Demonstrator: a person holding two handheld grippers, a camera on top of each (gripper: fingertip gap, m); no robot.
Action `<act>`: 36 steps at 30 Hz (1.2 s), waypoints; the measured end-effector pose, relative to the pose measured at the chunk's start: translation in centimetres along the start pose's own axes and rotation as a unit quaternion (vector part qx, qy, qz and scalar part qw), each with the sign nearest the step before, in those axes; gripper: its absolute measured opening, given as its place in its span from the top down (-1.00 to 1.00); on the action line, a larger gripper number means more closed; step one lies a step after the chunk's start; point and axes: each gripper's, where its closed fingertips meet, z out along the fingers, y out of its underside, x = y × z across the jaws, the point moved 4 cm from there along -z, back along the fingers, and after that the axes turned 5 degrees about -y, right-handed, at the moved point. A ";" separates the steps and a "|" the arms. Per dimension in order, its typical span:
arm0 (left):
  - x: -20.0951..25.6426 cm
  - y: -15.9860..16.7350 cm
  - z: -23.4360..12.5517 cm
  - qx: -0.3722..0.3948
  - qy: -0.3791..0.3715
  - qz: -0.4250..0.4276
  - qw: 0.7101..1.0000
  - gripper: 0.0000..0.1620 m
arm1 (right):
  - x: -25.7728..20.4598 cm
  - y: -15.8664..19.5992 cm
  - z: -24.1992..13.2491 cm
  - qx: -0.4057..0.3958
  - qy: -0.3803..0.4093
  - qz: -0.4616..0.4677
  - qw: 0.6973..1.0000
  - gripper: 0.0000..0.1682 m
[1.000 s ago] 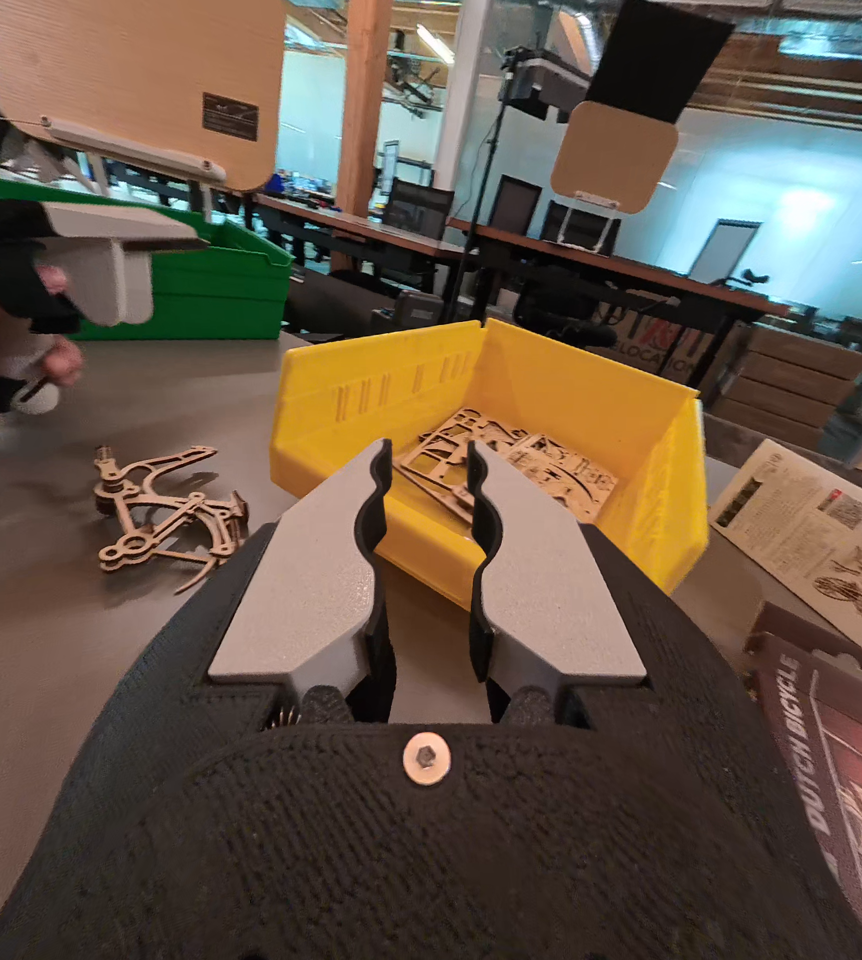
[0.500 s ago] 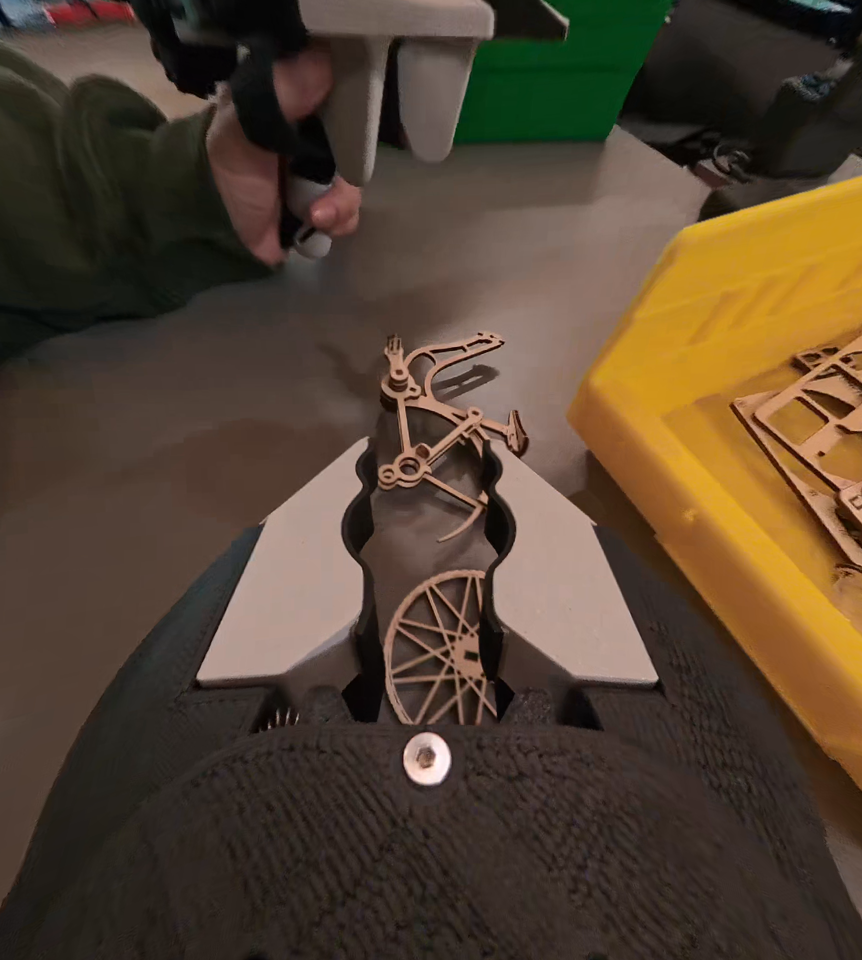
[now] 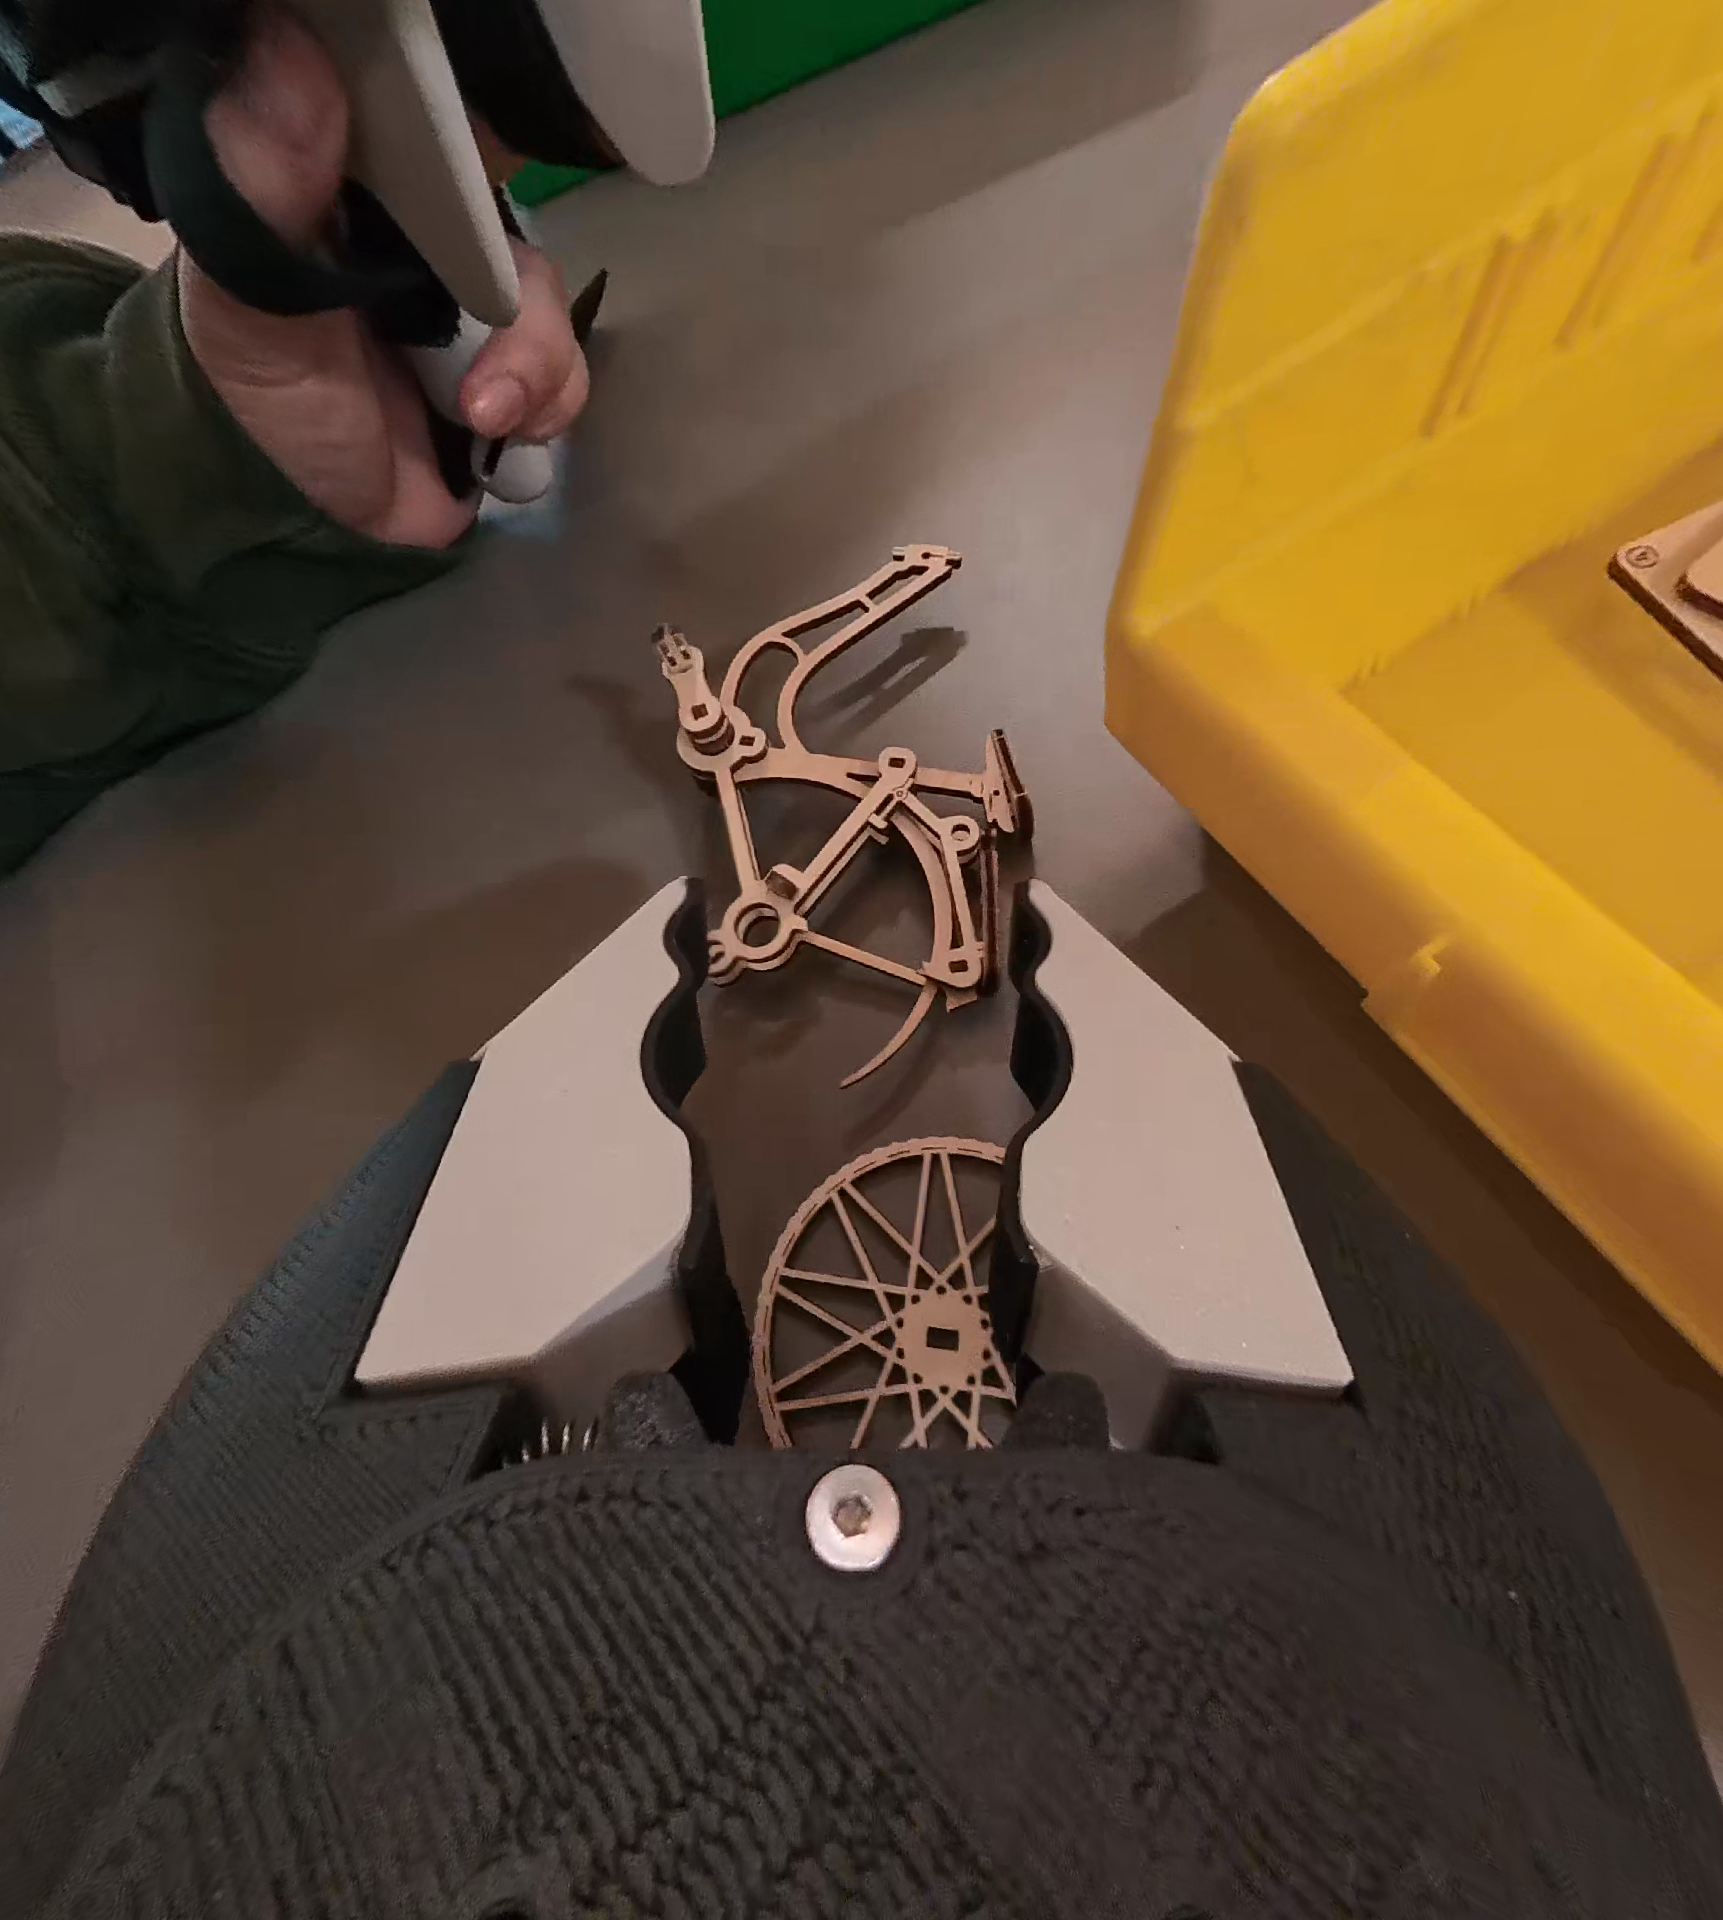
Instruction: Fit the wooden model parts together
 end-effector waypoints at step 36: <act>-0.5 -0.2 -0.2 0.012 -0.018 0.004 1.000 0.36 | 12.4 3.5 -25.1 0.227 0.443 0.017 0.867 0.09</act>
